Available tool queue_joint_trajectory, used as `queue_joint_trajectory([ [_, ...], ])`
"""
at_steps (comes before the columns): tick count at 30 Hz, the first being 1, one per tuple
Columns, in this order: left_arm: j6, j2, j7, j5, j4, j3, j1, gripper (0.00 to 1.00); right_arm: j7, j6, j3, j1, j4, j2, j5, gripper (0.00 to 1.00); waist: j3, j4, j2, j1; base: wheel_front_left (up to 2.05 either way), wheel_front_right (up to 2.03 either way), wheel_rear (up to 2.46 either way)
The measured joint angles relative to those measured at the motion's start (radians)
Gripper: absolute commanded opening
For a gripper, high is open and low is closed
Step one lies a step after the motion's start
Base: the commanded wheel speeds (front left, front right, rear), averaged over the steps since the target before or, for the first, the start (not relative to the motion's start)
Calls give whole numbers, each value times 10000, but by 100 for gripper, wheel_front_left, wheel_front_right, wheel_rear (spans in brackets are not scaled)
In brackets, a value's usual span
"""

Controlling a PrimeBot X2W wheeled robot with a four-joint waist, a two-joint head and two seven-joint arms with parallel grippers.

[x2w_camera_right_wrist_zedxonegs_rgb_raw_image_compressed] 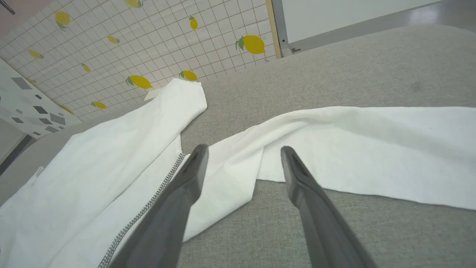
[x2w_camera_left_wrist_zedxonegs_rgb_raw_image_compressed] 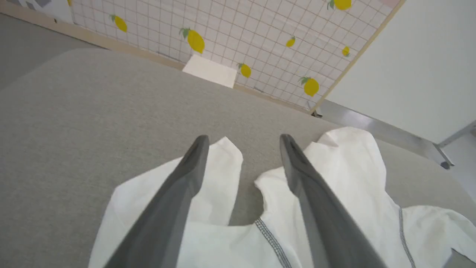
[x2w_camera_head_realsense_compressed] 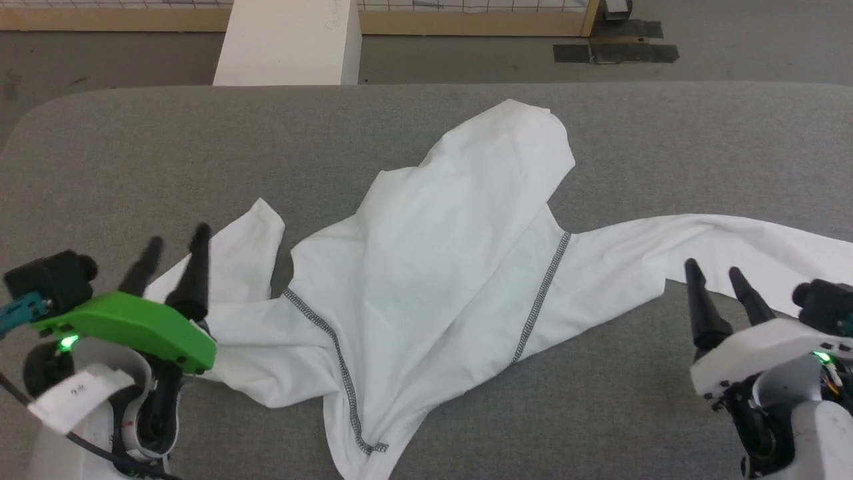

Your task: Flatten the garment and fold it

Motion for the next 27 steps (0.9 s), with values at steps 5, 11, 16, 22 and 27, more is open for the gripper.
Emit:
queue_joint_trajectory([
  [5, 324, -257, -3902, 1992, 514, 255, 58, 100, 1730, 0, 815, -1022, 228, 2, -1164, 100, 136, 0, -1, 0, 0, 0, 0],
  [11, 447, -830, -5450, 2644, 1047, 153, 223, 100, 4619, 0, 2334, -3050, 1319, -56, -2464, 100, 424, 61, 0, 0, 0, 0, 0],
  [16, 311, -1231, -5565, 2642, 1338, 23, 184, 100, 5797, 0, 3239, -4767, 2792, -537, -3122, 100, 811, 238, 0, 0, 0, 0, 0],
  [22, 59, -1498, -5567, 2675, 1398, -4, -161, 100, 6226, 0, 3986, -5602, 4197, -863, -3273, 100, 1268, 655, 0, 1, 0, 0, 0],
  [27, -159, -1630, -5568, 2777, 1513, 86, -209, 100, 6663, -19, 4869, -6067, 4633, -1018, -2585, 100, 1554, 966, 0, 0, 0, 0, 0],
])
